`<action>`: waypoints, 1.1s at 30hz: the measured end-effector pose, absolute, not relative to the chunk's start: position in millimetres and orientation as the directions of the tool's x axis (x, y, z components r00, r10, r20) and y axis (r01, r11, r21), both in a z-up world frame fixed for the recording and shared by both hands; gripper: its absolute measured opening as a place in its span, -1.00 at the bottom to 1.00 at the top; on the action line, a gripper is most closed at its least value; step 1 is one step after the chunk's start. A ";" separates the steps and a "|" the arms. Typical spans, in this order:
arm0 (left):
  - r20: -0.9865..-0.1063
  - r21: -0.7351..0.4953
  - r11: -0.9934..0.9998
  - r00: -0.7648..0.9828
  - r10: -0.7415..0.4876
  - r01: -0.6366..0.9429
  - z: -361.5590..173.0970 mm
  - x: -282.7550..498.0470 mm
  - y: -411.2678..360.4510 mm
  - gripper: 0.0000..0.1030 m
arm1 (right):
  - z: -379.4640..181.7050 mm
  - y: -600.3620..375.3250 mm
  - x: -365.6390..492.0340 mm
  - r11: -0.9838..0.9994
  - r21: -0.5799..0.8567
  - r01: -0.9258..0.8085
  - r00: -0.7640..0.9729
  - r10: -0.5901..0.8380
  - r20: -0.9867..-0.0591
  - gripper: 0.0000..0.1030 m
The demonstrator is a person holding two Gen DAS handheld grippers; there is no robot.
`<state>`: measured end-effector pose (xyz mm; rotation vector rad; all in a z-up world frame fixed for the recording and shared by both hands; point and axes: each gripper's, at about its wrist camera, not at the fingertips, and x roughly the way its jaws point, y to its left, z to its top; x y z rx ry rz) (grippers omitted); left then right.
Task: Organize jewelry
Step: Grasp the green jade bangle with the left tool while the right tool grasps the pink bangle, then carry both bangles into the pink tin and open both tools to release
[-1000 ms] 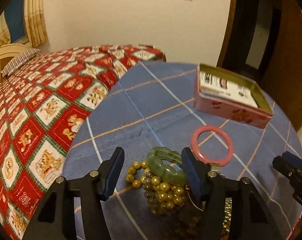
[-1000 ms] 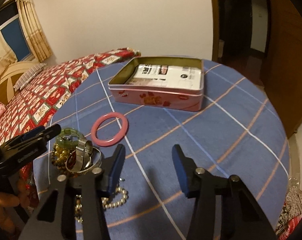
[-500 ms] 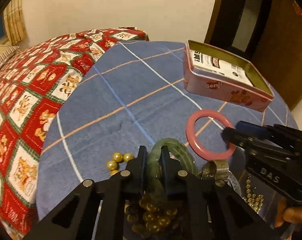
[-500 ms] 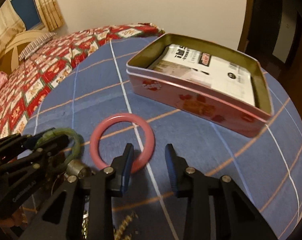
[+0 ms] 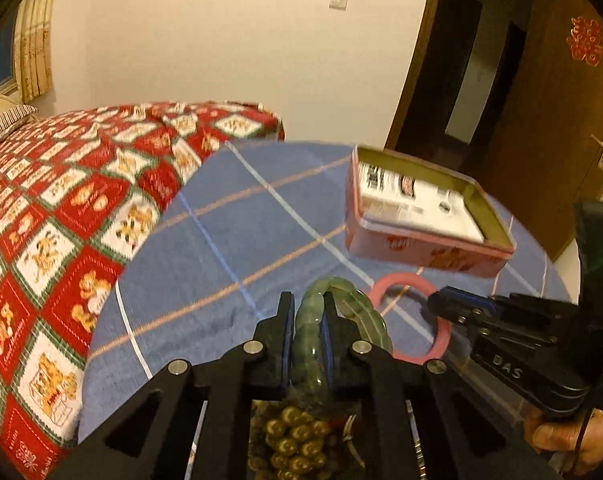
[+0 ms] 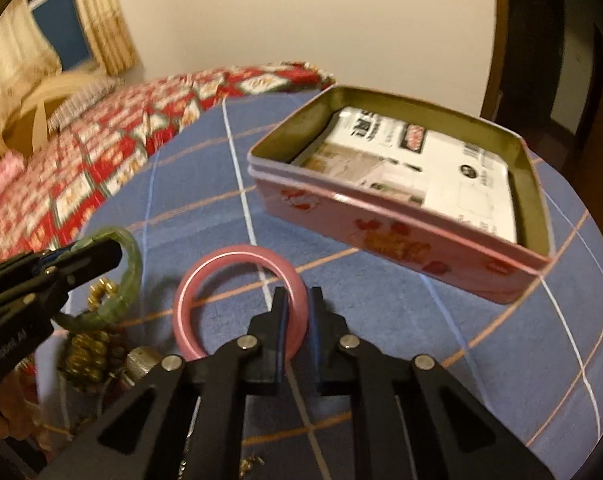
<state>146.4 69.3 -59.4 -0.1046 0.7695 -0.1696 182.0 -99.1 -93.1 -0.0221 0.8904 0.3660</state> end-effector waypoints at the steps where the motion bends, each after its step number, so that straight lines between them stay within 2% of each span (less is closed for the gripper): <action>1: -0.675 -0.161 0.980 0.712 -0.195 0.116 -56.0 146.6 68.8 -0.77 | -86.3 -106.4 179.1 0.938 0.150 -0.313 0.587 0.315 -0.746 -0.75; 8: -0.611 -0.206 0.964 0.747 -0.263 0.170 -28.1 165.3 51.8 -0.77 | -36.9 -145.8 176.8 0.938 0.233 -0.256 0.689 0.346 -0.637 -0.75; 11: -0.599 -0.183 0.960 0.751 -0.278 0.209 -19.4 183.3 31.8 -0.77 | -20.6 -164.4 192.2 0.958 0.215 -0.188 0.745 0.282 -0.605 -0.75; 16: -0.591 -0.175 0.949 0.744 -0.314 0.261 -17.8 222.0 -1.2 -0.77 | -25.8 -188.2 228.7 0.978 0.189 -0.091 0.761 0.190 -0.620 -0.75; 22: -0.627 -0.192 0.943 0.705 -0.332 0.273 -40.3 272.7 -30.2 -0.77 | -47.3 -199.4 254.6 0.991 0.129 -0.033 0.742 0.111 -0.661 -0.75; 33: -0.715 -0.149 0.959 0.643 -0.273 0.242 -83.3 311.3 -49.0 -0.77 | -68.6 -200.7 275.7 0.997 0.071 -0.039 0.711 0.077 -0.699 -0.75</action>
